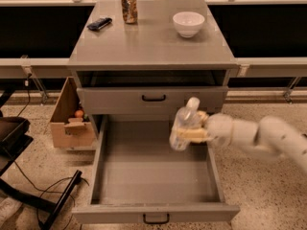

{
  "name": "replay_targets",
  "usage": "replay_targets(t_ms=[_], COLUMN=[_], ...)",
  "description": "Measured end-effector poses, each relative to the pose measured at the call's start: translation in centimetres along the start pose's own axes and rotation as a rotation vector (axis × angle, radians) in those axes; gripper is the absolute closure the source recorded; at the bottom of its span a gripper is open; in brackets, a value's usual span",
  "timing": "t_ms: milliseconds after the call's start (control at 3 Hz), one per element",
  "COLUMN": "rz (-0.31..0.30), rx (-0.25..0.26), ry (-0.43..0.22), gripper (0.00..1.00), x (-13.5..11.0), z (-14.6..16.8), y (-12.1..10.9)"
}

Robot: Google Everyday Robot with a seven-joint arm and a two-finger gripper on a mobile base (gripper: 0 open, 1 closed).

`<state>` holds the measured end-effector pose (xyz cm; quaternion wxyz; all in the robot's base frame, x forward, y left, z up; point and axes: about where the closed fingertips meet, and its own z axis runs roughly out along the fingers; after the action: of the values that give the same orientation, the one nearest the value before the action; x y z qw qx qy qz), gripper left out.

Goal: Pick blue plastic bottle from middle drawer and place on counter

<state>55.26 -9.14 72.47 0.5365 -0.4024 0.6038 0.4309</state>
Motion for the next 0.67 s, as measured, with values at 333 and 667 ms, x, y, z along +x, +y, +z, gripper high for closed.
replay_targets(t_ms=[333, 667], rz=[-0.019, -0.032], rx=[-0.055, -0.088], ry=[-0.001, -0.007], gripper=[1.00, 1.00], x=[-12.3, -19.0], z=[-0.2, 2.2], y=[-3.1, -5.6])
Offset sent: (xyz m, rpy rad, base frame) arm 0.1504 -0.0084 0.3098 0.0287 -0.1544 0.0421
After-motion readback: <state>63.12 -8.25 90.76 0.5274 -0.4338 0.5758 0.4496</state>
